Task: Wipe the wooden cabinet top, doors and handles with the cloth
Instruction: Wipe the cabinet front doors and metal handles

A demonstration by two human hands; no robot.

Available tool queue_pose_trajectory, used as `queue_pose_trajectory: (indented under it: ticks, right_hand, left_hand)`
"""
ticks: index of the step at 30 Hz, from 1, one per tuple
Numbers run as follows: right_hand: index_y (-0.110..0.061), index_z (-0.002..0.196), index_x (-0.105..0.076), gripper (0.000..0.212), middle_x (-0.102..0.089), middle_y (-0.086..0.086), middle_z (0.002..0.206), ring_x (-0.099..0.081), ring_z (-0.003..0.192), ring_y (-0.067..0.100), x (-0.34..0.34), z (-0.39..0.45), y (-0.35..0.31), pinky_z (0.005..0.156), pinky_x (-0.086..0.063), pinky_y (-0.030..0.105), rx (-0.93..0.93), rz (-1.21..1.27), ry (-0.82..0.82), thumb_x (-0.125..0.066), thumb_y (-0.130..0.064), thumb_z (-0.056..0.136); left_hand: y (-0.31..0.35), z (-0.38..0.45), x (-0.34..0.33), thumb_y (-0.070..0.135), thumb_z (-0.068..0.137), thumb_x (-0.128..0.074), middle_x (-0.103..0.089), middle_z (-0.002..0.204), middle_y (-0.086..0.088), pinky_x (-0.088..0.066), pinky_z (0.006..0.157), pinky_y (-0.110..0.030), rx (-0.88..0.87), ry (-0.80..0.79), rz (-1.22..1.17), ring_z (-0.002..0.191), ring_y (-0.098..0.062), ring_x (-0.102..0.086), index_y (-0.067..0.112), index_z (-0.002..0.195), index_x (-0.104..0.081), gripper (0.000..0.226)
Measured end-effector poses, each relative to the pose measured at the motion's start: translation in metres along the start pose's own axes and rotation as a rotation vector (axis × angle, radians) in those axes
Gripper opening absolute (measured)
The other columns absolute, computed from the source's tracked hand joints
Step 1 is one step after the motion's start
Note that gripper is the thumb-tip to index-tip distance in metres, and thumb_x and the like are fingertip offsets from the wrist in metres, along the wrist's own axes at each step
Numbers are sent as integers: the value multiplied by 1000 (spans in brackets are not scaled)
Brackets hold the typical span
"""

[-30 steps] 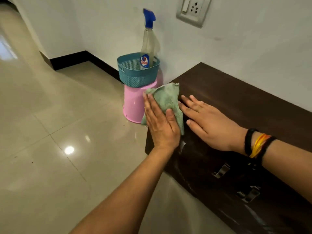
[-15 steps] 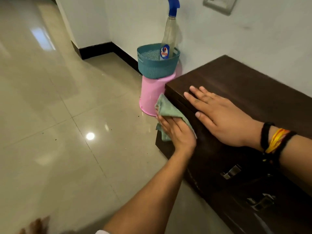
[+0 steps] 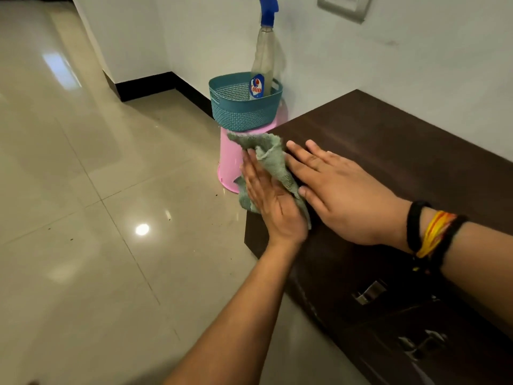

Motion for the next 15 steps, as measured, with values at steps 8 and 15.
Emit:
queue_pose_trajectory:
  ticks: [8, 15]
  right_hand:
    - [-33, 159, -5, 58, 0, -8, 168, 2, 154, 17, 1, -1, 0, 125, -7, 36, 2, 18, 14, -26, -36, 105]
    - [-35, 159, -3, 60, 0, -9, 167, 3, 154, 15, 4, -2, 1, 125, -6, 36, 3, 33, 0, -30, -36, 105]
  left_hand:
    - [5, -19, -5, 22, 108, -28, 0, 169, -8, 3, 126, -38, 93, -52, -37, 156, -15, 7, 8, 160, -8, 57]
    - [-2, -46, 7, 47, 95, -9, -7, 168, -12, -3, 126, -44, 455, -68, -140, 156, -23, -4, 10, 159, -8, 74]
Point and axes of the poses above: each hand's wrist, its own z-axis towards the middle knuckle, its own x-axis out of the back of the hand, y = z × x, the point moved 1 cm from there along z, towards the middle knuckle
